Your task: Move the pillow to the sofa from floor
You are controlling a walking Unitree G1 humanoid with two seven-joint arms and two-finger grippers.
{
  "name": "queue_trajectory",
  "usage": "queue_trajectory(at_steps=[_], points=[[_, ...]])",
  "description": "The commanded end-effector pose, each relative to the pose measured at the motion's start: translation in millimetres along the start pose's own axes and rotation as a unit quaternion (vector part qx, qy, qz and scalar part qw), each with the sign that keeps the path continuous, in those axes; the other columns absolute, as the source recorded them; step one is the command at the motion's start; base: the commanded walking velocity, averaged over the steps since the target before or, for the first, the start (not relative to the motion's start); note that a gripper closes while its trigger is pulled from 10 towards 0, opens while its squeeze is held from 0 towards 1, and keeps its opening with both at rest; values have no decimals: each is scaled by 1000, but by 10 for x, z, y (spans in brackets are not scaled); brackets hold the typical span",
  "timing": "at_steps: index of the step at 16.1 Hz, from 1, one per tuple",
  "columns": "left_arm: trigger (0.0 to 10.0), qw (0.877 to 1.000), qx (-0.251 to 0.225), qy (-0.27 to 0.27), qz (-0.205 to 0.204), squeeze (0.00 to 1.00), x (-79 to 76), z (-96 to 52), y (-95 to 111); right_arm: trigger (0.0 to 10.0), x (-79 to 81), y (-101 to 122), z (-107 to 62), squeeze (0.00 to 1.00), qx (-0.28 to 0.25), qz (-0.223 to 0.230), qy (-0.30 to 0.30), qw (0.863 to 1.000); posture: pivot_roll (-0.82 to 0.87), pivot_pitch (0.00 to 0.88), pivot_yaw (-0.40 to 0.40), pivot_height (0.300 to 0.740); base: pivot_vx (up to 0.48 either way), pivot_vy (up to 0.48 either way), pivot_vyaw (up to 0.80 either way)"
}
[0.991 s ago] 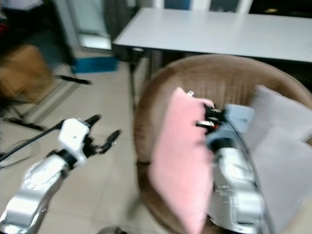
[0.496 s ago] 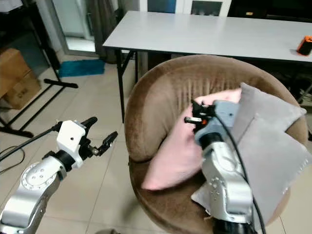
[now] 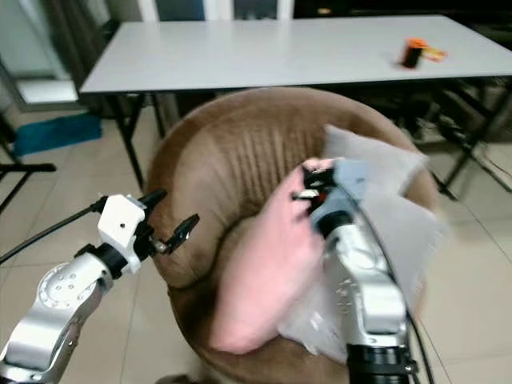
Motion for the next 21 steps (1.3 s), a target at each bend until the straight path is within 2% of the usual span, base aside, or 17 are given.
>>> queue_trajectory(at_steps=[1, 4, 5, 8, 10, 11, 12, 13, 14, 15, 16, 17, 18, 19, 20, 21], points=[[10000, 1000, 6, -1, -1, 0, 20, -31, -16, 10000, 142, 231, 60, 0, -46, -12, 32, 998, 80, 0, 3, 740, 0, 0, 0], [10000, 1000, 18, -14, 4, 0, 11, -57, -44, 10000, 253, 308, 149, 0, -59, -18, 61, 996, 84, 0, 0, 740, 0, 0, 0], [10000, 999, 29, -28, 7, 0, -6, -78, -68, 10000, 291, 336, 241, 0, -64, -15, 70, 995, 91, 0, -6, 740, 0, 0, 0], [10000, 995, 62, -69, 22, 0, -60, -100, -155, 10000, 284, 256, 536, 0, -63, 10, 67, 996, 96, 0, -4, 740, 0, 0, 0], [10000, 995, 64, -77, 27, 0, -61, -89, -149, 10000, 230, 137, 670, 0, -59, 32, 61, 996, 96, 0, -4, 740, 0, 0, 0], [10000, 994, 66, -81, 30, 0, -60, -77, -150, 10000, 189, -130, 736, 0, -21, 18, 60, 998, 100, 0, 6, 740, 0, 0, 0], [10000, 994, 66, -83, 30, 0, -63, -73, -150, 10000, 134, -472, 719, 0, 44, -4, 50, 998, 101, 0, 5, 740, 0, 0, 0], [10000, 994, 67, -84, 30, 0, -64, -72, -149, 10000, 99, -637, 685, 0, 76, -16, 43, 996, 102, 0, 6, 740, 0, 0, 0], [10000, 993, 69, -88, 32, 0, -73, -70, -151, 10000, -57, -1055, 540, 0, 162, -53, 9, 985, 114, 0, -1, 740, 0, 0, 0], [10000, 993, 70, -90, 33, 0, -77, -73, -153, 10000, -191, -1226, 446, 0, 199, -75, -17, 977, 117, 0, -3, 740, 0, 0, 0], [10000, 993, 70, -90, 34, 0, -76, -77, -154, 10000, -334, -1245, 412, 0, 205, -82, -45, 974, 117, 0, -3, 740, 0, 0, 0], [10000, 993, 71, -90, 34, 0, -75, -79, -156, 10000, -408, -1214, 418, 294, 199, -84, -58, 975, 117, 0, -3, 740, 0, 0, 0], [10000, 993, 72, -91, 34, 0, -79, -90, -163, 10000, -463, -1069, 480, 1000, 161, -70, -53, 983, 113, 0, 1, 740, 0, 0, 0], [10000, 992, 72, -93, 33, 0, -89, -93, -171, 10000, -426, -941, 536, 1000, 122, -36, -29, 991, 109, 0, 4, 740, 0, 0, 0], [10000, 992, 72, -96, 33, 0, -99, -84, -174, 10000, -404, -896, 552, 1000, 111, -35, -10, 993, 98, 0, 12, 740, 0, 0, 0], [10000, 992, 72, -100, 33, 0, -109, -70, -177, 10000, -429, -852, 554, 1000, 101, -63, -4, 993, 93, 0, 17, 740, 0, 0, 0]])
Point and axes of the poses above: a point about 5 cm out from each wrist's last joint towards the gripper, its own z axis pointing out of the wrist towards the gripper, its own y axis along the axis of the wrist's last joint, x = y × z, the point moved 5 cm from there along z, pointing out of the wrist towards the gripper, and after that the axes turned 11 degrees about -z, right-handed, at the moved point
